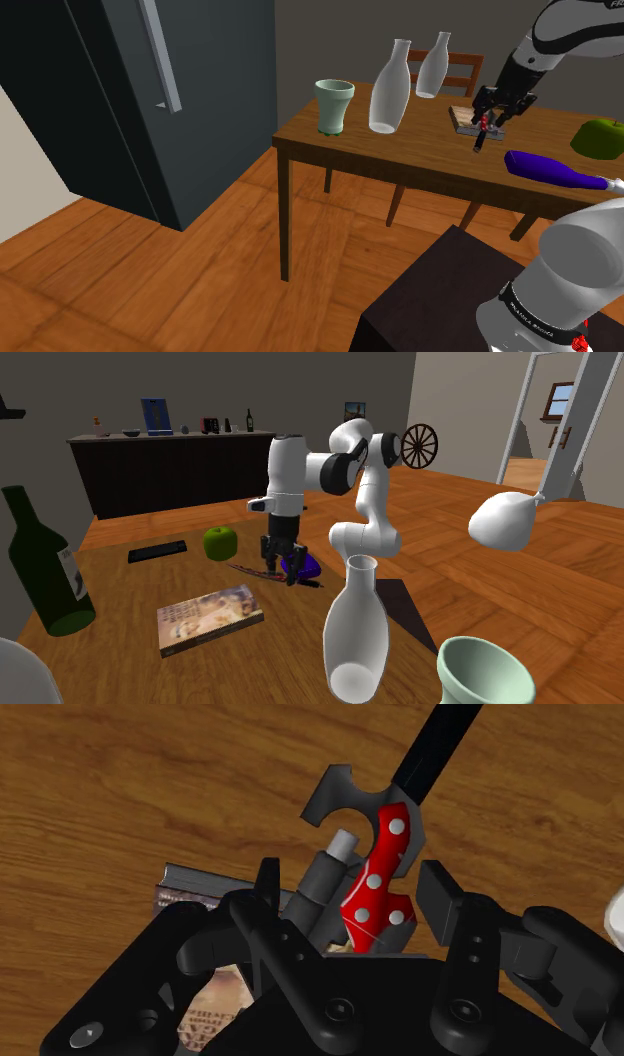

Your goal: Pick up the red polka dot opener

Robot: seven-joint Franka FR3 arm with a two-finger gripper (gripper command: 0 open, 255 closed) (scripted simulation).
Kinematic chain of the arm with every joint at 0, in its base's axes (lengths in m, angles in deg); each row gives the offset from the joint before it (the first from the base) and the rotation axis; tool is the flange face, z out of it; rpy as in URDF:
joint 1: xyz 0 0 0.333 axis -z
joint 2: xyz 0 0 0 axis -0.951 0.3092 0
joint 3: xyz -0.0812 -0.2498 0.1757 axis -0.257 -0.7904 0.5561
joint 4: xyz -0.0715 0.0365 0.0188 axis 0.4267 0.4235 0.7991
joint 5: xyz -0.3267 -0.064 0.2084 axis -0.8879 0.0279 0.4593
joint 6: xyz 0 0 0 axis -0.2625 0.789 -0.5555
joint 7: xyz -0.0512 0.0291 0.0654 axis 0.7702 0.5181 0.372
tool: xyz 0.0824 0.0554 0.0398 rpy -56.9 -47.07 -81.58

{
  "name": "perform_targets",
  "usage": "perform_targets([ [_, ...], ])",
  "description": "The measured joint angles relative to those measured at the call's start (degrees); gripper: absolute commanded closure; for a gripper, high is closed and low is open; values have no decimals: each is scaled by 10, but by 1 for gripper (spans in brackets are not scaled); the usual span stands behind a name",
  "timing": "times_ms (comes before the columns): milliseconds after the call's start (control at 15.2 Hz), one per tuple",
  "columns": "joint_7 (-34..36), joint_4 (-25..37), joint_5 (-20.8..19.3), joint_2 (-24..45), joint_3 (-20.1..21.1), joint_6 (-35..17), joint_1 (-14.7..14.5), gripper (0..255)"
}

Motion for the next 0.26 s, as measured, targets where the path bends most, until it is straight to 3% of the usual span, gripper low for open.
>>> perform_targets([
  [264,2,27,5,-1,6,28,-3,255],
])
